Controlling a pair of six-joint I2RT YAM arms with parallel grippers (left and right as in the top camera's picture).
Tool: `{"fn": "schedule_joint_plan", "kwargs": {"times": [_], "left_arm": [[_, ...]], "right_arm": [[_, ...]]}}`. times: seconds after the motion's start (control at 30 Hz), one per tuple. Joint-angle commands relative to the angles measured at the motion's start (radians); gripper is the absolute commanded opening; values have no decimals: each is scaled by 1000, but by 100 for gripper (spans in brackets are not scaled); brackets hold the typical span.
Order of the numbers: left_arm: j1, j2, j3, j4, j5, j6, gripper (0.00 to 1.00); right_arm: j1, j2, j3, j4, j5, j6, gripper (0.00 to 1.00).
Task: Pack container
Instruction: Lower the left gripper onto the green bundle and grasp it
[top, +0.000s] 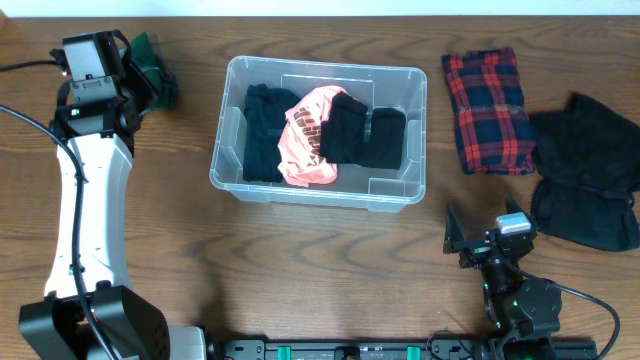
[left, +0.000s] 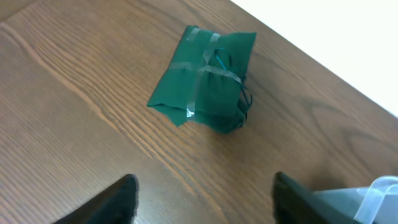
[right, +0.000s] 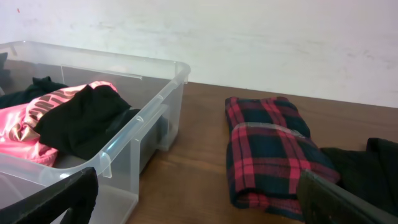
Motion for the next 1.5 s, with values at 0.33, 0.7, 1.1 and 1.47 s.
{"fn": "schedule_joint_plan", "kwargs": {"times": [0.33, 0.7, 1.1, 1.47], "left_arm": [[3, -8, 12, -3, -6, -9, 83], [3, 28, 8, 27, -6, -5, 83], [24, 200, 8, 139, -13, 29, 84], [25, 339, 8, 360, -13, 273, 98]], "right_arm": [[8, -5, -2, -4, 0, -16, 99], [8, -5, -2, -4, 0, -16, 99], [8, -5, -2, -4, 0, -16, 99], [8, -5, -2, -4, 0, -16, 99]]}}
